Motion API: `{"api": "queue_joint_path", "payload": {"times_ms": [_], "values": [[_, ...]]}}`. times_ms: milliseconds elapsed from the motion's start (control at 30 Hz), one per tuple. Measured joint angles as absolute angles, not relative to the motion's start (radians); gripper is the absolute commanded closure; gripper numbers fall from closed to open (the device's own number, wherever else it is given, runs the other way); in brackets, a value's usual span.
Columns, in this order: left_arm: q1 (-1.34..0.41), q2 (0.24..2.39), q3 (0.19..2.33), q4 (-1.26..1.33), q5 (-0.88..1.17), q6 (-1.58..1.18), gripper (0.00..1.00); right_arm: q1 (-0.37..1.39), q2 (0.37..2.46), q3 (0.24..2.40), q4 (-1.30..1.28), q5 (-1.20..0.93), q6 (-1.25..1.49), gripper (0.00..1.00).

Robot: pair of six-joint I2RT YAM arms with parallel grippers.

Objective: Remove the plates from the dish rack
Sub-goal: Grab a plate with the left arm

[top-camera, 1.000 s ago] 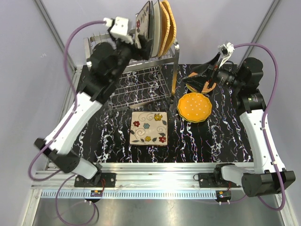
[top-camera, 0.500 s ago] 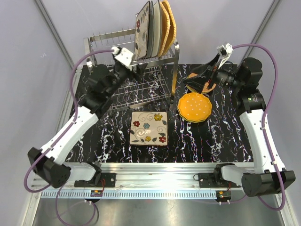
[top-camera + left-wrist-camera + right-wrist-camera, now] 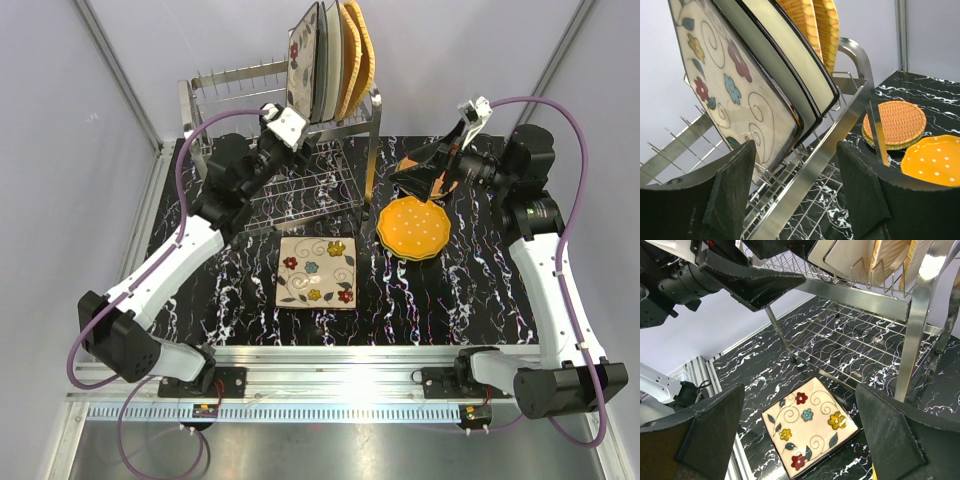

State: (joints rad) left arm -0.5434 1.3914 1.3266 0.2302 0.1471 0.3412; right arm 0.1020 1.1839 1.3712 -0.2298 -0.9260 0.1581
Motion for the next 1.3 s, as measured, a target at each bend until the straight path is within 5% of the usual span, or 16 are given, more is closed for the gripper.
{"api": "queue_joint_path", "payload": {"times_ms": [600,800,1000,1133,1300], "values": [[-0.543,1.487,1.408,0.242,0.049,0.424,0.51,0.101,1.187,1.37,-0.23,-0.925,0.157,0.0],[-0.55,1.527,1.415,0.291,0.01,0.433,0.63,0.095,1.189,1.37,-0.23,-0.925,0.157,0.0],[-0.563,1.553,1.415,0.355,-0.029,0.449,0.62,0.091,1.194,1.37,-0.23,-0.924,0.157,0.0],[-0.569,1.576,1.425,0.396,-0.054,0.458,0.71,0.09,1.2,1.37,-0.23,-0.925,0.157,0.0],[-0.581,1.587,1.425,0.456,-0.15,0.49,0.94,0.088,1.212,1.37,-0.23,-0.924,0.157,0.0]]}}
